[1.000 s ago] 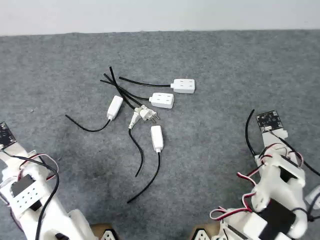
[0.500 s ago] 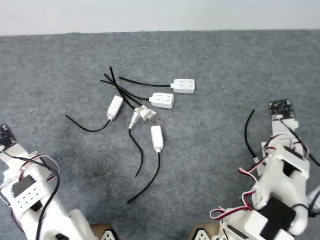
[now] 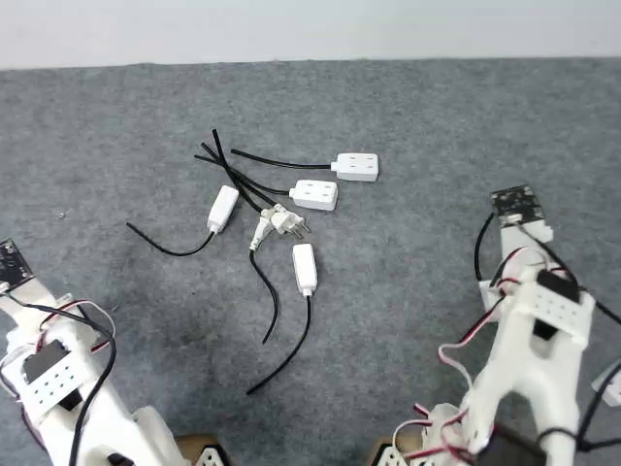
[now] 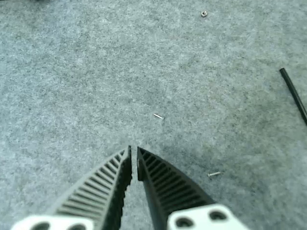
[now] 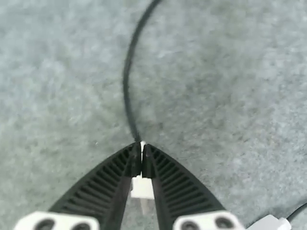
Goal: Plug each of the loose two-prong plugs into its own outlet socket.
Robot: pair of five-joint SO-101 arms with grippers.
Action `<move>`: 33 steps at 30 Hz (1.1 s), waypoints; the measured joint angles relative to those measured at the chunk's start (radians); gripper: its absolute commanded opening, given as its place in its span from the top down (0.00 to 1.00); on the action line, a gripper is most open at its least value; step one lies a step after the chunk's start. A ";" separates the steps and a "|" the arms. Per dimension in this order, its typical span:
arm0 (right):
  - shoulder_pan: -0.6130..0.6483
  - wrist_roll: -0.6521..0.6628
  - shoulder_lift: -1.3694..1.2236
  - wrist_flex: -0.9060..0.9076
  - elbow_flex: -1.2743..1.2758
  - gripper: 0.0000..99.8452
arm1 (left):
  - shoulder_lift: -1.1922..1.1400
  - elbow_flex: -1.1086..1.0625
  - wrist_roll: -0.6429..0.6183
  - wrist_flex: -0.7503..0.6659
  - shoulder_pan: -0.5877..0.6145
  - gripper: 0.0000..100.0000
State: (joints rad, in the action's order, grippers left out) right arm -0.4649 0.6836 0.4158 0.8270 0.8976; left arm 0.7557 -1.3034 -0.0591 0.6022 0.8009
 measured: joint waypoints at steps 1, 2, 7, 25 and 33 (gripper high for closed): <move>0.003 0.018 0.017 0.002 0.018 0.94 | 0.000 0.000 0.000 0.000 0.000 0.99; 0.008 0.034 0.025 0.002 0.034 0.93 | 0.000 0.000 0.000 0.000 0.000 0.99; 0.008 0.107 0.029 0.002 0.058 0.91 | 0.000 0.000 0.000 0.000 0.000 0.99; -0.069 0.324 -0.245 -0.147 0.029 0.91 | 0.000 0.000 0.000 0.000 0.000 0.99; -0.074 0.394 -0.282 -0.152 0.006 0.91 | 0.000 0.000 0.000 0.000 0.000 0.99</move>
State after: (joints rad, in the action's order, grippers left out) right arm -0.5386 1.0779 0.1335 0.6751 0.9037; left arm 0.7557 -1.3034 -0.0591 0.6022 0.8009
